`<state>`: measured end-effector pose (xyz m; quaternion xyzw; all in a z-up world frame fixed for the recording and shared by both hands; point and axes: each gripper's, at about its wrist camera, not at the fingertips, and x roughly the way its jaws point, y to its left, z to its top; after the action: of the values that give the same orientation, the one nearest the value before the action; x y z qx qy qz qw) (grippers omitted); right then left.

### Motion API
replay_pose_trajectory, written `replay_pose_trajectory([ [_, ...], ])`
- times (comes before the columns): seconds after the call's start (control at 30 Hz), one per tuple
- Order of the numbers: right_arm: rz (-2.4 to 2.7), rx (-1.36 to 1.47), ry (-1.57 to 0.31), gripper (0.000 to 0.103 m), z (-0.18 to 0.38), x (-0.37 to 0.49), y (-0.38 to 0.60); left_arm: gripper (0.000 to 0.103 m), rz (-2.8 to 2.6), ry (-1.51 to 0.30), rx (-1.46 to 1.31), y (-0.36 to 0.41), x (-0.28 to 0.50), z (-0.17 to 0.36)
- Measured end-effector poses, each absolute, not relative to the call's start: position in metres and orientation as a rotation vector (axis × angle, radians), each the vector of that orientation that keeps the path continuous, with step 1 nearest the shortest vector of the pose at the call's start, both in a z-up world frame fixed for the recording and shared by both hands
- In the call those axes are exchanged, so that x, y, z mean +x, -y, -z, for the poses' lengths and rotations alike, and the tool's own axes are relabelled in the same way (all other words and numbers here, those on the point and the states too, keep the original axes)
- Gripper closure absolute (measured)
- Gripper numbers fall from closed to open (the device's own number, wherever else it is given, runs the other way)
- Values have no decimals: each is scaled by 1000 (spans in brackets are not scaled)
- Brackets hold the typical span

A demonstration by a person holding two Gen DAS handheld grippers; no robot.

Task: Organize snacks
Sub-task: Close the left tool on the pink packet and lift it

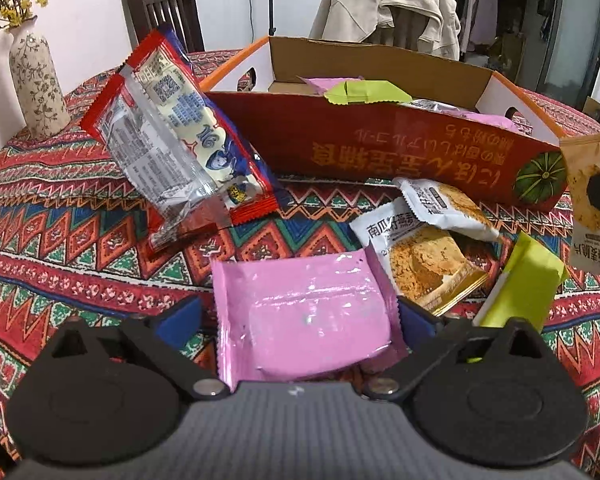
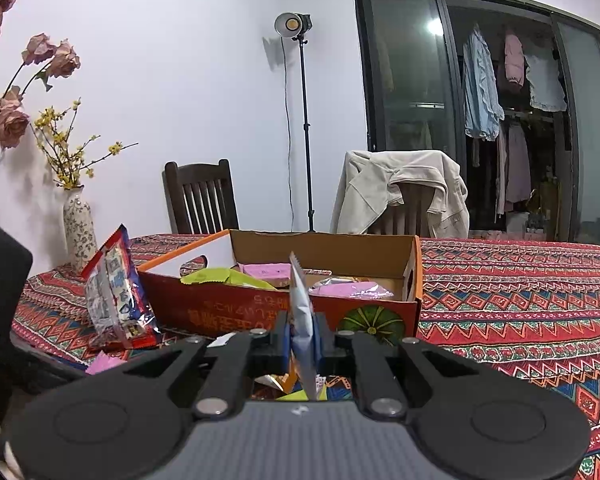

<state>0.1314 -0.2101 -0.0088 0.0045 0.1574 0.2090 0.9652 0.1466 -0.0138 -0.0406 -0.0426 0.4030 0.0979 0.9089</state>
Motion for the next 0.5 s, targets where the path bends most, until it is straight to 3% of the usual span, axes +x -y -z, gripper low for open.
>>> replay_pose_trajectory([
  [0.03,-423,9,-318,92,9,132,210,23,-196,-824,-83,13,145,39],
  [0.17,-425,8,-316,92,8,131,210,28,-174,-816,-74,11,140,38],
  [0.5,-417,-15,-289,92,-5,131,209,32,-92,-726,-88,6,128,9],
])
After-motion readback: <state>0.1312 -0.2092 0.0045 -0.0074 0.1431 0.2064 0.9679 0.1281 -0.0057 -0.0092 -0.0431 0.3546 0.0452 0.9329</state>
